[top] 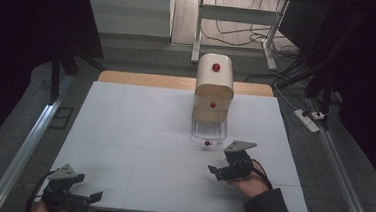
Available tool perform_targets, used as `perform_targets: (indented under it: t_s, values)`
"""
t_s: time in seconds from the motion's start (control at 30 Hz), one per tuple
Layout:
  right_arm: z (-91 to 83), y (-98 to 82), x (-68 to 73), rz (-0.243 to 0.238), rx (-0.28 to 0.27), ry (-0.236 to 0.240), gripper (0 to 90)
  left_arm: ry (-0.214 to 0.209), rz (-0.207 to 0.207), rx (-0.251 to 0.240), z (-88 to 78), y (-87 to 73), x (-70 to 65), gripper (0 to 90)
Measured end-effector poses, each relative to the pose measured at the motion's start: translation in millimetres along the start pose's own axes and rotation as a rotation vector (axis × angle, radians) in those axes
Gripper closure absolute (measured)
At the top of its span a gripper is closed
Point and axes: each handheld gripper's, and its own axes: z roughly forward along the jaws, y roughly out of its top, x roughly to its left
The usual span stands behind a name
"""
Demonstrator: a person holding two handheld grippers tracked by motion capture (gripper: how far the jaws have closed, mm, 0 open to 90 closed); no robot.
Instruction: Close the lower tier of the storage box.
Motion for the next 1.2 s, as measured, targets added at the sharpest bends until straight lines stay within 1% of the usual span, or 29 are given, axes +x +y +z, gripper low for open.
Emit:
perform_targets:
  t_s: [0.07,0.3,0.33,0.47,0.53,0.7,0.77,0.83,0.93,1.2]
  values:
    - [0.2,1.0,-1.8,-0.005,0.005,0.008,28.4,-0.001,0.000,-0.001,0.1,0.0,0.0,1.7]
    - [2.6,4.8,-7.5,-0.036,0.018,-0.010,52.3,-0.001,0.000,0.000,0.2,0.0,0.0,1.7]
    - [3.1,5.4,-8.6,-0.035,0.016,-0.013,55.5,-0.001,0.000,0.000,0.2,0.0,0.0,1.8]
    - [4.2,8.3,-13.0,-0.032,0.005,-0.005,69.2,-0.001,0.000,0.001,0.2,0.1,0.1,1.8]
    - [5.1,9.6,-15.7,-0.027,-0.003,0.007,75.2,-0.001,0.000,0.001,0.3,0.1,0.1,1.8]
    - [8.4,12.2,-20.2,-0.039,0.000,0.017,88.6,-0.001,0.002,0.002,0.3,0.1,0.0,1.8]
    - [9.3,13.5,-21.5,-0.035,0.004,0.016,89.3,-0.002,0.003,0.002,0.4,0.2,0.1,1.8]
    - [10.5,14.6,-23.5,-0.014,-0.006,0.025,89.3,-0.002,0.003,0.003,0.4,0.2,0.1,1.8]
    - [12.1,15.9,-25.3,-0.002,-0.015,0.012,89.3,-0.002,0.003,0.003,0.4,0.2,0.1,1.8]
    - [18.5,18.6,-28.0,-0.022,-0.007,-0.017,89.3,0.000,0.003,0.005,0.5,0.3,0.1,1.9]
